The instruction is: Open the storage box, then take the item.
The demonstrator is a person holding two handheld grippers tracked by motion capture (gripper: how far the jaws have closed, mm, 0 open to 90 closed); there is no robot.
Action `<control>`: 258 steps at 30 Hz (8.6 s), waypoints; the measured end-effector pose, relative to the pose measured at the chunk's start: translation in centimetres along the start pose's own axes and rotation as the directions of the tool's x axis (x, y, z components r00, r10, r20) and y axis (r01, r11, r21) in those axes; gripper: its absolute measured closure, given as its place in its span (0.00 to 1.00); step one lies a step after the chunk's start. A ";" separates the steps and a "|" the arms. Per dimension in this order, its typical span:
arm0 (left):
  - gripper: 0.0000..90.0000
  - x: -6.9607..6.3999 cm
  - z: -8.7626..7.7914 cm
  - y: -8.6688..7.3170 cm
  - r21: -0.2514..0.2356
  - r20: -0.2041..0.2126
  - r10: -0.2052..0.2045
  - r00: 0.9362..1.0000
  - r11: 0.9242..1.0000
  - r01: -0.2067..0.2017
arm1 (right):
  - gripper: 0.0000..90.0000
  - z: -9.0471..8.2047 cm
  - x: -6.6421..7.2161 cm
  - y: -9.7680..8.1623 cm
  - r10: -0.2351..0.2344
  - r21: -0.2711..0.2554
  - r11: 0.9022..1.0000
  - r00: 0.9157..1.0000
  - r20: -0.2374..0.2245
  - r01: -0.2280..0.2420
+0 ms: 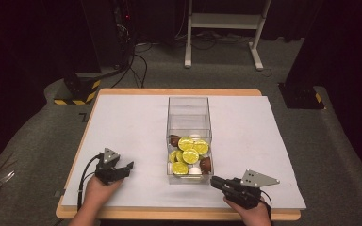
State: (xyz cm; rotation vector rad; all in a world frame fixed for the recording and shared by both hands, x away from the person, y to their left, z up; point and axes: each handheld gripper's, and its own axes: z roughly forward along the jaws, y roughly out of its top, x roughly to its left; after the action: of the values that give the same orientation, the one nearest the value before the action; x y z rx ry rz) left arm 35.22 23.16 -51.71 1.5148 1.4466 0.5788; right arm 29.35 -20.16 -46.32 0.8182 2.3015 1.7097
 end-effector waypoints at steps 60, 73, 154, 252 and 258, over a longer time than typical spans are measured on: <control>0.38 0.0 0.0 0.0 -0.006 0.001 -0.007 1.000 1.000 0.007 | 0.68 2.4 -0.9 6.5 -0.055 0.026 0.998 0.987 0.149 0.051; 0.38 0.0 0.0 0.0 -0.005 0.002 -0.005 1.000 1.000 0.005 | 0.63 3.8 -0.7 7.8 -0.073 0.049 0.997 0.987 0.146 0.067; 0.37 0.1 -0.1 0.0 0.007 0.004 0.015 1.000 1.000 -0.015 | 0.29 10.0 -0.9 8.3 -0.133 0.295 0.952 0.980 0.148 0.085; 0.36 0.0 -0.1 -0.1 0.002 0.012 0.004 1.000 1.000 -0.004 | 0.42 9.4 -0.5 8.4 -0.129 0.161 0.981 0.980 0.154 0.104; 0.36 0.0 -0.1 -0.1 0.002 0.012 0.004 1.000 1.000 -0.004 | 0.42 9.1 -0.4 8.3 -0.125 0.108 0.988 0.980 0.158 0.109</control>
State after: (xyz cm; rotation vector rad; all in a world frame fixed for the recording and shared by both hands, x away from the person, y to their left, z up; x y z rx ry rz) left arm 35.06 23.19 -51.73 1.5207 1.4363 0.5699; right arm 36.41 -11.08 -41.75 0.7917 2.2882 1.4342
